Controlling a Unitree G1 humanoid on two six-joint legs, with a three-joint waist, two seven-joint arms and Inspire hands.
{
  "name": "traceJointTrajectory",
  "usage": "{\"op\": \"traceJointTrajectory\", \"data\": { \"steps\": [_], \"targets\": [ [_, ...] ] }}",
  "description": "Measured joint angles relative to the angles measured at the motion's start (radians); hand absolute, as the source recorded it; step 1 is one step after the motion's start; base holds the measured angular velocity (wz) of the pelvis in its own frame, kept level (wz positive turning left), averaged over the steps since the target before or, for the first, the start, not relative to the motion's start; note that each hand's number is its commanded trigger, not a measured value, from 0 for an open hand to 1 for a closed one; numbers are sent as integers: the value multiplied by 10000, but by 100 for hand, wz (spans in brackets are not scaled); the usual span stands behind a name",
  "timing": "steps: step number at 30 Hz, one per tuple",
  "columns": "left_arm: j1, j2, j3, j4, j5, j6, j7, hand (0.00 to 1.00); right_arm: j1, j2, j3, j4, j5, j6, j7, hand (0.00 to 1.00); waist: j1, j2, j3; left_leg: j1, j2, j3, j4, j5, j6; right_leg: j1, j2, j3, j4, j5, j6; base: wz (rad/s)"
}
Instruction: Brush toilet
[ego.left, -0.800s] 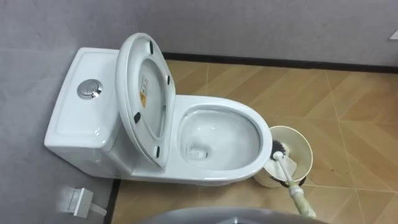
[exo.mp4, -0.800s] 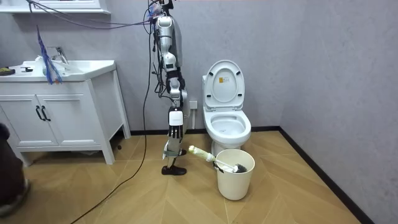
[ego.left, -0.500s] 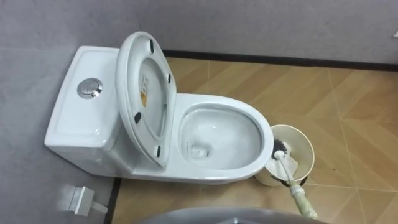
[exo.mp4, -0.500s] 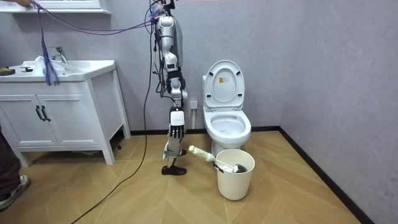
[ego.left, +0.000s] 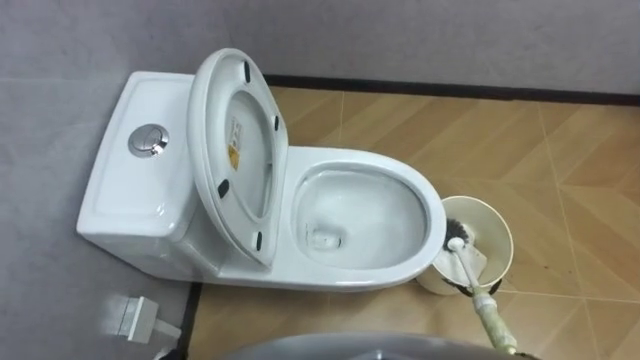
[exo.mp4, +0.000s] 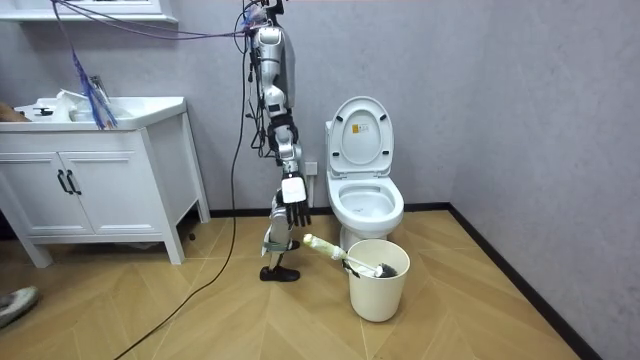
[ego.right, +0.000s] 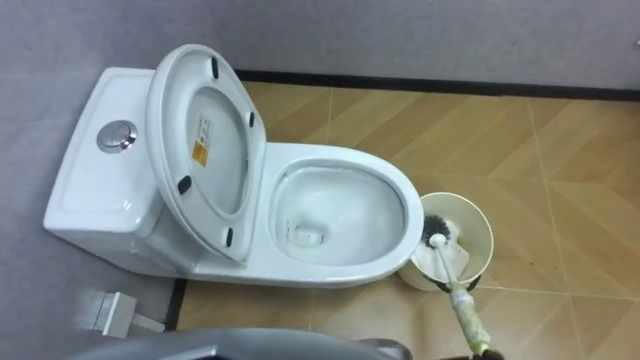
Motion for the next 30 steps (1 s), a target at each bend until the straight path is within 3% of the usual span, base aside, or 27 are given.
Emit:
{"op": "traceJointTrajectory", "data": {
  "steps": [7, 11, 16, 26, 30],
  "targets": [
    [-2, 14, -14, -42, -264, -682, 520, 0, 181, 17, -62, -1802, 129, -993, -1547, 0, -180, 0, -32, -46, 9, 59, -7, 0, 0, -30, -2, -21, -10, 3, 0, -1],
    [-14, 32, -15, -215, -442, -970, 680, 0, 178, 18, -47, -2045, 95, -1317, -2126, 0, -151, 6, -70, -39, 8, 59, -2, 3, 0, -38, -2, -27, -20, 3, 0, 0],
    [-10, 40, -21, -326, -706, -1204, 1046, 0, 167, 19, 156, -2047, 54, -1437, -2637, 0, -115, 40, -129, -134, 3, 74, 16, 12, 2, -162, -2, 23, -14, 6, 0, -2],
    [23, 238, -59, -364, -1344, -1379, 1382, 0, 144, -6, 409, -2053, 175, -1488, -2836, 0, 148, -56, -109, -185, 9, 151, 37, 18, 6, -243, -1, 125, -16, 28, 4, -3],
    [-298, 301, -366, -476, -1467, -1422, 1387, 0, -466, -31, 654, -1461, 312, -1615, -2835, 0, 102, -41, -101, -975, 6, -27, 387, 56, 35, -776, -10, -104, -5, 164, -12, 16]
  ]
}}
